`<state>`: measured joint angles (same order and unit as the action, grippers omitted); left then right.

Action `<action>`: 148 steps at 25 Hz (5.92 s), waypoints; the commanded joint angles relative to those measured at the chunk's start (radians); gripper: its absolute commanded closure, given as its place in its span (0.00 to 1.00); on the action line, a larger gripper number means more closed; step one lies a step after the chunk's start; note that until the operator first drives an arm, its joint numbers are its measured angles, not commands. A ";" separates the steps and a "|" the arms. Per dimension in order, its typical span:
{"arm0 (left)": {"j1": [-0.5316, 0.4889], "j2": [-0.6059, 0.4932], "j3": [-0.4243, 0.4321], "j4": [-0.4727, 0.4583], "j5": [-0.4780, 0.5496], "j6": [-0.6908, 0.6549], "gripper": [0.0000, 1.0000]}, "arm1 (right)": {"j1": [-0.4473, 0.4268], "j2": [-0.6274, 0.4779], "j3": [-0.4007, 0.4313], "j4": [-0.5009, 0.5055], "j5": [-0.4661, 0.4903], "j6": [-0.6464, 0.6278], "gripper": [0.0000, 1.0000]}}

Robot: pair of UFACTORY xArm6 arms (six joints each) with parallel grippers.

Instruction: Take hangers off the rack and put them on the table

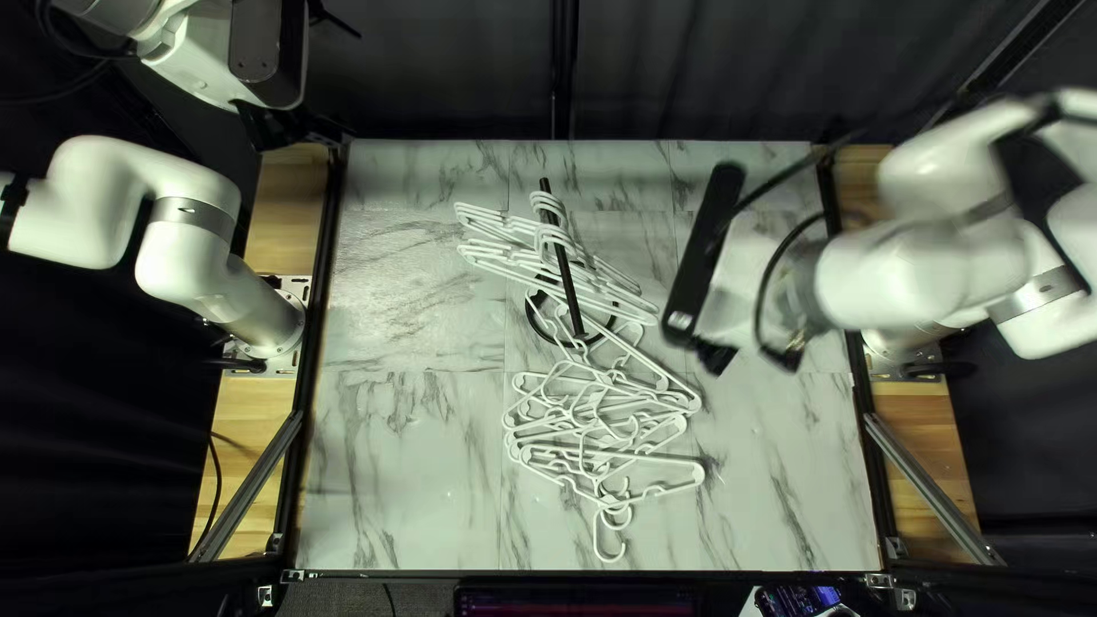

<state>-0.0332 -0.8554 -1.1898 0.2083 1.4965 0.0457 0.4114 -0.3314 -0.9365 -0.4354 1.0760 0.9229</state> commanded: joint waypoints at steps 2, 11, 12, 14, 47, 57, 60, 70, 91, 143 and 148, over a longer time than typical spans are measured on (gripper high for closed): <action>0.000 0.000 0.000 0.000 0.000 0.000 0.00 | 0.026 0.088 -0.007 -0.066 -0.086 0.095 0.00; 0.000 0.000 0.000 0.000 0.000 0.000 0.00 | -0.019 0.143 0.037 -0.170 -0.216 0.164 0.00; 0.000 0.000 0.000 0.000 0.000 0.000 0.00 | -0.022 0.142 0.041 -0.175 -0.219 0.166 0.00; 0.000 0.000 0.000 0.000 0.000 0.000 0.00 | -0.034 0.138 0.054 -0.186 -0.233 0.168 0.00; 0.000 0.000 0.000 0.000 0.000 0.000 0.00 | -0.058 0.188 0.045 -0.196 -0.300 0.158 0.00; 0.000 0.000 0.000 0.000 0.000 0.000 0.00 | -0.062 0.173 0.049 -0.194 -0.286 0.155 0.69; 0.000 0.000 0.000 0.000 0.000 0.000 0.00 | -0.062 0.162 0.043 -0.186 -0.264 0.144 0.83; 0.000 0.000 0.000 0.000 0.000 0.000 0.00 | -0.049 0.104 0.003 -0.169 -0.157 0.095 1.00; 0.000 0.000 0.000 0.000 0.000 0.000 0.00 | 0.239 0.239 -0.143 -0.229 0.003 0.182 1.00; 0.000 0.000 0.000 0.000 0.000 0.000 0.00 | 0.466 0.859 -0.577 -0.363 0.572 0.081 1.00; 0.000 0.000 0.000 0.000 0.000 0.000 0.00 | 0.473 0.799 -0.450 -0.392 0.514 -0.022 0.99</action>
<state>-0.0332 -0.8553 -1.1898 0.2083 1.4965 0.0457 0.8796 0.5101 -1.4623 -0.8101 1.6301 0.9536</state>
